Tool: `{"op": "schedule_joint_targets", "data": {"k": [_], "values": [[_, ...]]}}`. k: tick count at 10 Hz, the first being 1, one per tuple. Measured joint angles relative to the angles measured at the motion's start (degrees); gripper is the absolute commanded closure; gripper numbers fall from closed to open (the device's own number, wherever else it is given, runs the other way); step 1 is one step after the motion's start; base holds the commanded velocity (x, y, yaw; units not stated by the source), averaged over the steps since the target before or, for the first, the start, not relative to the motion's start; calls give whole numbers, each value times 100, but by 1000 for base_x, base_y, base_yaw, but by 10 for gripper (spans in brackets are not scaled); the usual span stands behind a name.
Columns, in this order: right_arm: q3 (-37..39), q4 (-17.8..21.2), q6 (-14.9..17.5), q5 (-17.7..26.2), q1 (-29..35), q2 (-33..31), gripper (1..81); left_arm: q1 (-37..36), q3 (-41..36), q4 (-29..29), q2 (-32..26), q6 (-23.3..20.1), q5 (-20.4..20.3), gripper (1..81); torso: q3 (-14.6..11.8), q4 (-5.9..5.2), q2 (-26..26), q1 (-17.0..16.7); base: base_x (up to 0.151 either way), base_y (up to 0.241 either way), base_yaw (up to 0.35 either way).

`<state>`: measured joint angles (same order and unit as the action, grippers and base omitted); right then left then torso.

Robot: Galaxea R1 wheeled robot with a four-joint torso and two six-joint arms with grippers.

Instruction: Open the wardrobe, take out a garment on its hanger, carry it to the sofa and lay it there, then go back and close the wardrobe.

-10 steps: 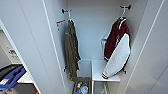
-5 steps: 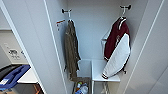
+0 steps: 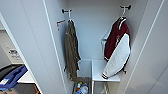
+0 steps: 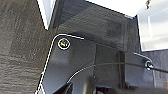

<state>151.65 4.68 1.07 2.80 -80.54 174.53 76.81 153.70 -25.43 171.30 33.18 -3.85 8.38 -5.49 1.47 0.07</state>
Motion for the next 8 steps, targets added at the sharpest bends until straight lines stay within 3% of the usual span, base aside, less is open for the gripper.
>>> {"op": "schedule_joint_targets", "data": {"k": [2,8], "values": [[0,0,-2,4,-71,2,10,218,-34,-803,34,0,-179,10,0,0,2,0,0,0,0],[56,-5,-28,-30,-327,5,10,516,215,-913,345,33,374,10,-2,0,6,0,0,0,0]]}}
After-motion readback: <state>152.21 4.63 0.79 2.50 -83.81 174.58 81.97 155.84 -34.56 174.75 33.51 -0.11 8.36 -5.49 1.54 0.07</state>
